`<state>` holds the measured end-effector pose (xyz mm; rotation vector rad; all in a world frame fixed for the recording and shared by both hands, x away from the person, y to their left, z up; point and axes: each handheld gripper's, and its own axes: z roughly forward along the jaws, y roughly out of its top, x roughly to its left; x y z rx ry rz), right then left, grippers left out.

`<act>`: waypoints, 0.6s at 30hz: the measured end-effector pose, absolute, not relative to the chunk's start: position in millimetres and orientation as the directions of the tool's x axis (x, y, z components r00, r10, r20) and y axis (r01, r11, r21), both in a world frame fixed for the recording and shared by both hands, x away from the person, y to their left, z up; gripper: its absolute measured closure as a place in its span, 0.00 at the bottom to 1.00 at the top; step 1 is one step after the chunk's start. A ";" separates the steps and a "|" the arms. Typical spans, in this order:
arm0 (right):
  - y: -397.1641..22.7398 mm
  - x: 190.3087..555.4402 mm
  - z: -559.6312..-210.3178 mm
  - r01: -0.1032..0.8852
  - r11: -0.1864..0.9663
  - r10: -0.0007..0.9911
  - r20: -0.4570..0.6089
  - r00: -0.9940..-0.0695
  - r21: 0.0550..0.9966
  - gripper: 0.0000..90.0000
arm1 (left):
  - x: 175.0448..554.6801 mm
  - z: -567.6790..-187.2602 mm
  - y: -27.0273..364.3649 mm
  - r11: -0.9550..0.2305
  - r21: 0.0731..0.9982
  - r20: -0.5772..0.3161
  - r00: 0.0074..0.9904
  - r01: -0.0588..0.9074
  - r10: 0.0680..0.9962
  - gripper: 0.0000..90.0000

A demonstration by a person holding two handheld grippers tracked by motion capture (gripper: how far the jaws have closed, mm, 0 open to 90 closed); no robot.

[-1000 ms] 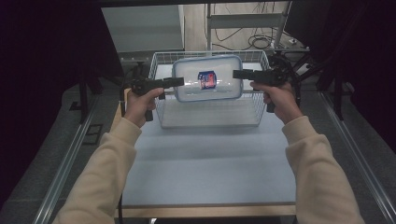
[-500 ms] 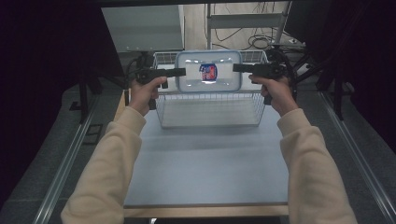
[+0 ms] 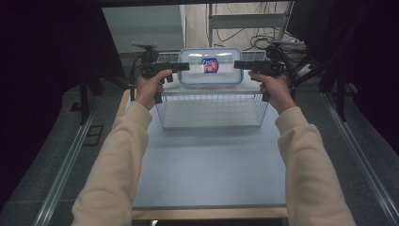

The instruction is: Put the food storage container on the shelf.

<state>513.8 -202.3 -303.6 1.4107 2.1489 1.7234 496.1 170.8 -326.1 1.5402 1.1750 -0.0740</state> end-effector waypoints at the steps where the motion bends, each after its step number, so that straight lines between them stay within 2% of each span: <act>1: -200.7 513.9 -304.1 0.605 -0.032 0.674 0.464 -0.575 0.796 0.59 | 498.5 -328.2 170.5 0.154 0.698 -0.622 0.487 0.699 0.613 0.39; 5: -195.1 515.6 -308.5 0.607 -0.047 0.691 0.465 -0.553 0.793 0.53 | 506.5 -335.6 171.5 0.181 0.666 -0.660 0.458 0.724 0.596 0.34; 10: -194.3 515.0 -310.3 0.606 -0.054 0.702 0.462 -0.542 0.793 0.54 | 512.3 -339.6 170.3 0.191 0.645 -0.679 0.441 0.740 0.586 0.29; 18: -194.1 508.7 -312.4 0.568 -0.054 0.725 0.423 -0.544 0.822 0.46 | 507.8 -334.8 166.1 0.186 0.669 -0.637 0.427 0.719 0.641 0.20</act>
